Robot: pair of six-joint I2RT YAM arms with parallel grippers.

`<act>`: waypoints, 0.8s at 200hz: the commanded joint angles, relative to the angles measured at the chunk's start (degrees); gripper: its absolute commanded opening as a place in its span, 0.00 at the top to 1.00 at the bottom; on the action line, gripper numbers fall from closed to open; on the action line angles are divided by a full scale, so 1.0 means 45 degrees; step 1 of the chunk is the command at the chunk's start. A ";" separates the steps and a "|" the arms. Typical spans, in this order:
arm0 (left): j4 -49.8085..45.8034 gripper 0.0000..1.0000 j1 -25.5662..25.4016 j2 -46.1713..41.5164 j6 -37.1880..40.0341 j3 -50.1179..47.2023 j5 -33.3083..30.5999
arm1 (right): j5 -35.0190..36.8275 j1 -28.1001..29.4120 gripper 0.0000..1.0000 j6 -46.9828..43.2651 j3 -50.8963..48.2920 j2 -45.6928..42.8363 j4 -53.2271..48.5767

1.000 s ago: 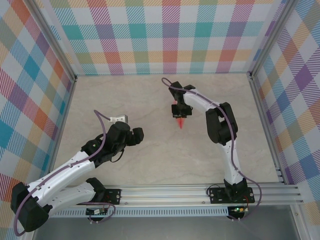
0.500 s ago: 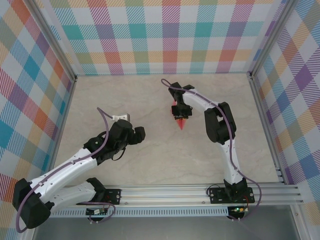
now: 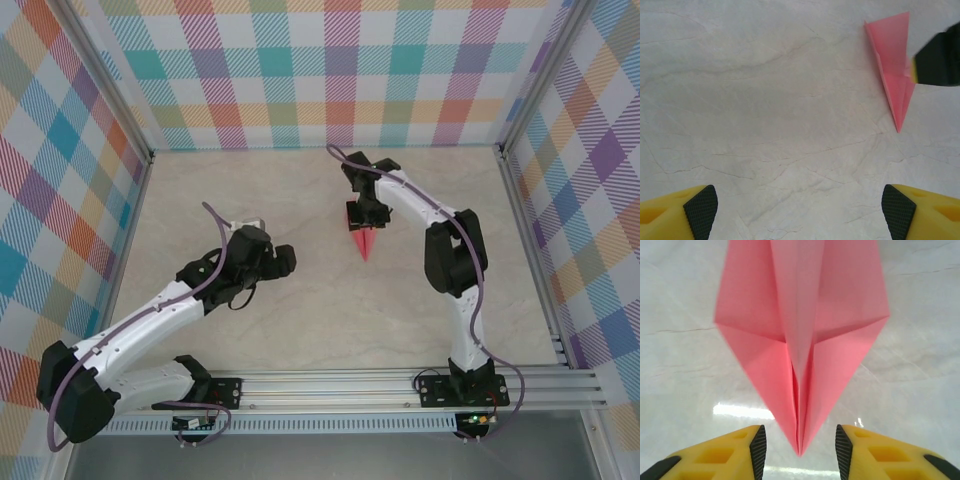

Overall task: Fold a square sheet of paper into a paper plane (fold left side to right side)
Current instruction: Move the paper plane to the center of the table, then reset both arms

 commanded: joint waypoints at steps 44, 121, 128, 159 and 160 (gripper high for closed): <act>0.0361 0.10 0.4893 -0.0635 0.1380 0.0274 0.0308 | 0.1739 -0.0703 0.10 -0.0884 -0.5855 -0.7220 0.3920; 0.7770 0.08 0.5558 0.0414 0.5139 -0.4316 -0.4851 | 0.1782 -0.4416 0.00 -0.2264 -1.4511 -1.0078 1.3189; 0.8394 0.08 0.5591 0.0723 0.5472 -0.4596 -0.4862 | 0.1789 -0.4539 0.00 -0.2510 -1.4910 -0.9852 1.4078; 1.1123 0.08 0.5862 0.1861 0.6354 -0.5524 -0.3700 | 0.1224 -0.4986 0.00 -0.2922 -1.6039 -0.9094 1.6968; 1.1213 0.08 0.5867 0.1887 0.6374 -0.5564 -0.3651 | 0.1199 -0.4997 0.00 -0.2972 -1.6053 -0.9083 1.7020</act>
